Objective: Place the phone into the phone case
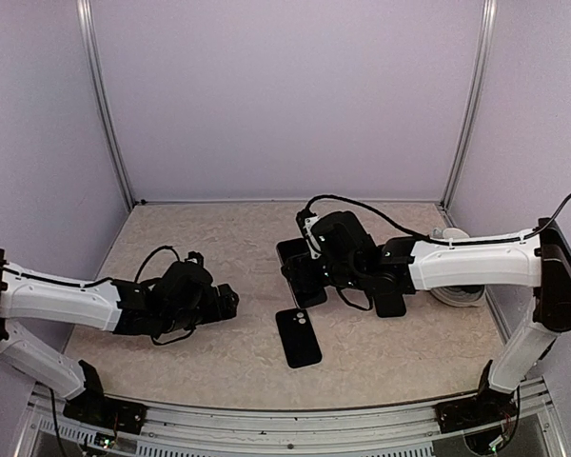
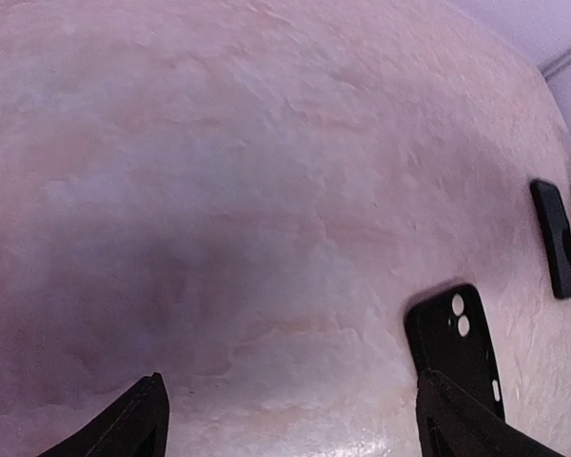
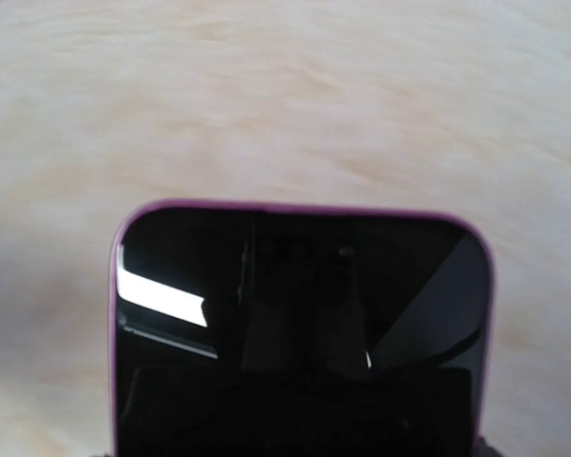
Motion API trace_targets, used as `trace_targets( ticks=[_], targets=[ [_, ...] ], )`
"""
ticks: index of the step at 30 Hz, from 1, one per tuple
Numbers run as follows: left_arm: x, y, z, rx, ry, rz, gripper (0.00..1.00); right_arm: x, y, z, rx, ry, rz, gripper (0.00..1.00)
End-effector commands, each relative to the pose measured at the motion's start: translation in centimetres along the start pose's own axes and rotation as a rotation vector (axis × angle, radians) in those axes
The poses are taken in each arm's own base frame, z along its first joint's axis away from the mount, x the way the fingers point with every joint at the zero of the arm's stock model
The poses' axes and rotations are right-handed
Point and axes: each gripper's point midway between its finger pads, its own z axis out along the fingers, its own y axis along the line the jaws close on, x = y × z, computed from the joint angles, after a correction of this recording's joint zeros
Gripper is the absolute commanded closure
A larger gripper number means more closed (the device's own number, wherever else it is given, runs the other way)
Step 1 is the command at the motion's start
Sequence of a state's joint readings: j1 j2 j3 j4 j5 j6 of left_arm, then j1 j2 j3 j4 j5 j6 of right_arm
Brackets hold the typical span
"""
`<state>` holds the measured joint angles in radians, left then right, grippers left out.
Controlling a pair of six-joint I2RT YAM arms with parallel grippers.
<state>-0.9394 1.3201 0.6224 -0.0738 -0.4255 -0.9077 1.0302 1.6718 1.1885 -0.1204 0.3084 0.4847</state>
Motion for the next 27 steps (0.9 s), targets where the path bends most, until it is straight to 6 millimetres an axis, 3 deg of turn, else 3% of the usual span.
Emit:
trace_targets(
  ticks=[1,5,10,13,18,24,27],
  targets=[
    [4.4,-5.7,1.9,0.143,0.152,0.218,0.17,-1.0,-4.0,-1.7,0.081,-0.057,0.063,0.58],
    [10.9,-6.4,4.1,0.088,0.297,0.403,0.3,-0.3,-6.3,-3.1,0.108,-0.067,0.08,0.58],
    [14.2,-8.3,5.4,0.138,0.396,0.433,0.49,-0.2,-8.2,-4.3,0.12,-0.084,0.096,0.57],
    [15.2,-9.3,5.3,0.187,0.439,0.447,0.57,-0.2,-8.9,-5.0,0.136,-0.093,0.09,0.57],
    [16.3,-12.8,4.4,0.313,0.466,0.535,0.59,-0.2,-9.9,-5.5,0.161,-0.1,0.086,0.57],
    [15.4,-12.9,6.0,0.233,0.415,0.574,0.58,0.9,-9.5,-5.0,0.128,-0.055,0.082,0.58],
    [14.7,-13.0,6.0,0.226,0.383,0.563,0.58,2.2,-7.8,-4.1,0.044,-0.006,0.059,0.6]
  ],
)
